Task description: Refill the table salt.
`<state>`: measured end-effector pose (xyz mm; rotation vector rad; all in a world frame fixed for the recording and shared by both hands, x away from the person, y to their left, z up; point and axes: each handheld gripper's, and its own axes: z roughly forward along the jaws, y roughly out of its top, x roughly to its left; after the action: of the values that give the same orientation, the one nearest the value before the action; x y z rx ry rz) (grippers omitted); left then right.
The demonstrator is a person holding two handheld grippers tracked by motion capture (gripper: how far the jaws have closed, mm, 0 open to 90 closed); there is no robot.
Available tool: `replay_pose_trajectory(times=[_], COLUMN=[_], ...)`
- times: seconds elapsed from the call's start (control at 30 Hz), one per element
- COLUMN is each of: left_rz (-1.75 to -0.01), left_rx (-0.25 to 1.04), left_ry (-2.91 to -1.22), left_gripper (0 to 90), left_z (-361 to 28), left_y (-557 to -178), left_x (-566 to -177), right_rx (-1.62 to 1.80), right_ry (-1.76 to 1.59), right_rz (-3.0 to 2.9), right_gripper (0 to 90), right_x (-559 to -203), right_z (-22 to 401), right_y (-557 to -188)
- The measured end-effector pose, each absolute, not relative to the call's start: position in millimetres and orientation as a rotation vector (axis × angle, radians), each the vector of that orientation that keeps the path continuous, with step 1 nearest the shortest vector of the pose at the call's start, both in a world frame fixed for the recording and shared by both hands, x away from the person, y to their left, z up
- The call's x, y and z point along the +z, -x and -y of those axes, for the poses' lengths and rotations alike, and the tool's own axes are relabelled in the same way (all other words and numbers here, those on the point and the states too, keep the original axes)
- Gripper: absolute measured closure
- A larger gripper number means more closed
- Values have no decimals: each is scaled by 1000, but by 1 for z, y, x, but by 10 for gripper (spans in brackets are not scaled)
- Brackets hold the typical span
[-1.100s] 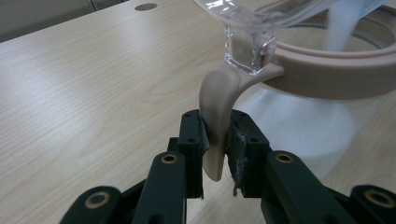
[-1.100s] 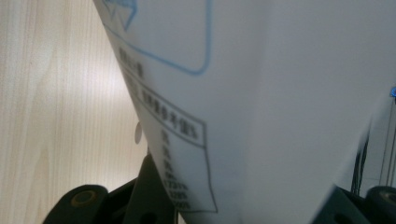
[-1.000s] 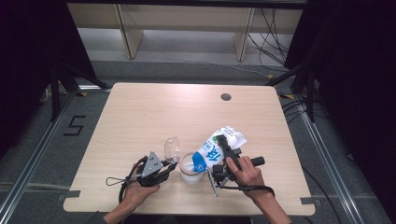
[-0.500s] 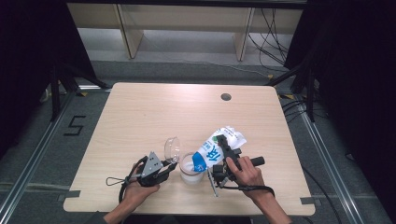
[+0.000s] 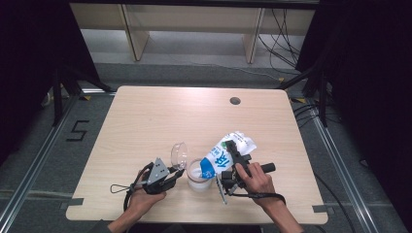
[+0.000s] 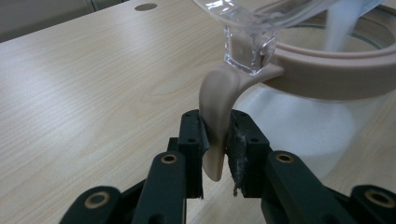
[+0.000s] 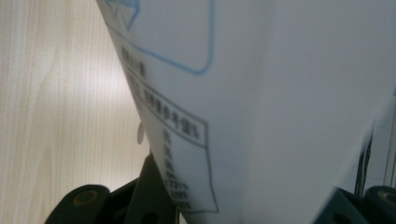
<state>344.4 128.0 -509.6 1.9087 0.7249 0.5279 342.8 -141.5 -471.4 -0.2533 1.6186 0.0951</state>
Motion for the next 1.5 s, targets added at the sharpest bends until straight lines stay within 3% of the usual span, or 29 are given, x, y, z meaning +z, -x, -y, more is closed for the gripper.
replay_pose_trajectory(times=[0.63, 1.2, 1.5], left_rz=[-731, -757, -765], left_rx=[525, 508, 493], left_ry=[-1911, -1905, -1914], left_gripper=[731, 581, 545], left_z=[-128, -129, -133], left_y=[-344, -344, -339], left_x=[-510, -510, -507], right_rx=[115, 235, 307], right_ry=[232, 176, 82], right_rz=[-1647, -1701, -1752], right_gripper=[707, 710, 718], right_x=[-472, -468, -467], right_z=[142, 143, 148], right_y=[-344, -348, -351])
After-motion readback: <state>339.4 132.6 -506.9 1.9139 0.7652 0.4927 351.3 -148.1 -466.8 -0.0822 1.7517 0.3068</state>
